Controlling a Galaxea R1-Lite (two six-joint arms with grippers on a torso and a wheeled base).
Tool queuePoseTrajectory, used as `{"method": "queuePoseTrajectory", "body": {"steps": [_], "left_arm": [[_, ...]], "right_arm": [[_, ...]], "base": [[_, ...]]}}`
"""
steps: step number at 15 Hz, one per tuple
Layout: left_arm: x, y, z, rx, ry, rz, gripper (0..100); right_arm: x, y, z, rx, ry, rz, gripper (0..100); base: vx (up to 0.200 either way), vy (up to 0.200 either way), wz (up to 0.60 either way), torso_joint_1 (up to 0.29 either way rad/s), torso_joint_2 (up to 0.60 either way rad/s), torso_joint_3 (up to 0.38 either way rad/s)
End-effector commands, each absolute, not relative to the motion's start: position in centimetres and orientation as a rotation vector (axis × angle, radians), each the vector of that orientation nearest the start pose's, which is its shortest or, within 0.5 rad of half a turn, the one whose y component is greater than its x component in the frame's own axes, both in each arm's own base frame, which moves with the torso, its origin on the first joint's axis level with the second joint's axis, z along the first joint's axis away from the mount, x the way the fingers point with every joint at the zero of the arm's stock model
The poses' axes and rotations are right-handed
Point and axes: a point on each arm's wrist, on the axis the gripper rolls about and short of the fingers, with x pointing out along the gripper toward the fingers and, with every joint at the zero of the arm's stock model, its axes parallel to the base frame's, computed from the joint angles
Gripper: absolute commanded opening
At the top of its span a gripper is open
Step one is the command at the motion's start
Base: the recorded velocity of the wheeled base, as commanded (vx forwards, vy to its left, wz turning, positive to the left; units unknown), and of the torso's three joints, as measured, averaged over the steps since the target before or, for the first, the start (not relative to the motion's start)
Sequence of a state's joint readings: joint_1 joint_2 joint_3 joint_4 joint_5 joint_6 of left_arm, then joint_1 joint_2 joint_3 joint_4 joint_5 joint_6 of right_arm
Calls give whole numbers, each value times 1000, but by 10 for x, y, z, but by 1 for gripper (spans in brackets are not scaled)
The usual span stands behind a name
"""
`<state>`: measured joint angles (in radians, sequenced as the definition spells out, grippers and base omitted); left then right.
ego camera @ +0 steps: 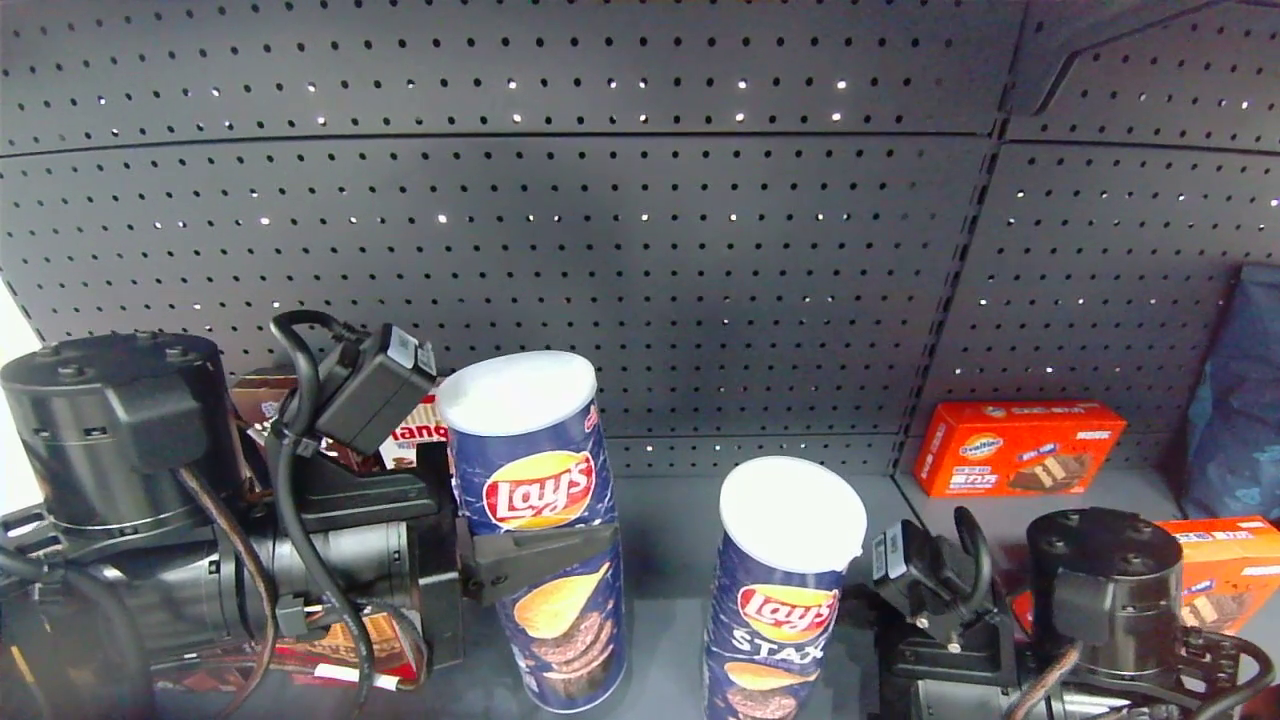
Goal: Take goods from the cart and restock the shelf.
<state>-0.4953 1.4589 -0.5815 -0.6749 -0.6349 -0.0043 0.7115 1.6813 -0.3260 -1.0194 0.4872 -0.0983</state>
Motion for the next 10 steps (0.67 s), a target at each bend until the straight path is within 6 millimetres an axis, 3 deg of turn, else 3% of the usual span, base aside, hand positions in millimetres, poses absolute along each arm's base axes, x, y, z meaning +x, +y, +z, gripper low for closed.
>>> {"method": "queuePoseTrajectory", "body": {"steps": [1,3,6,10], "left_arm": [[197,-121,190,-20,225,-1124,0],[196,-120,189,-20,228,-1121,0],[197,-120,189,-20,227,-1121,0],[198,-120,188,-19,227,-1101,0]], "right_arm": [[151,143,125,-119,232,1201,100],[128,111,141,-103,131,1145,100],[110,69,169,-91,-71,954,100],[97,37,184,-115,-200,727,100]], "base": [[0,0,0,0,0,0],[0,0,0,0,0,0],[0,0,0,0,0,0],[0,0,0,0,0,0]]}}
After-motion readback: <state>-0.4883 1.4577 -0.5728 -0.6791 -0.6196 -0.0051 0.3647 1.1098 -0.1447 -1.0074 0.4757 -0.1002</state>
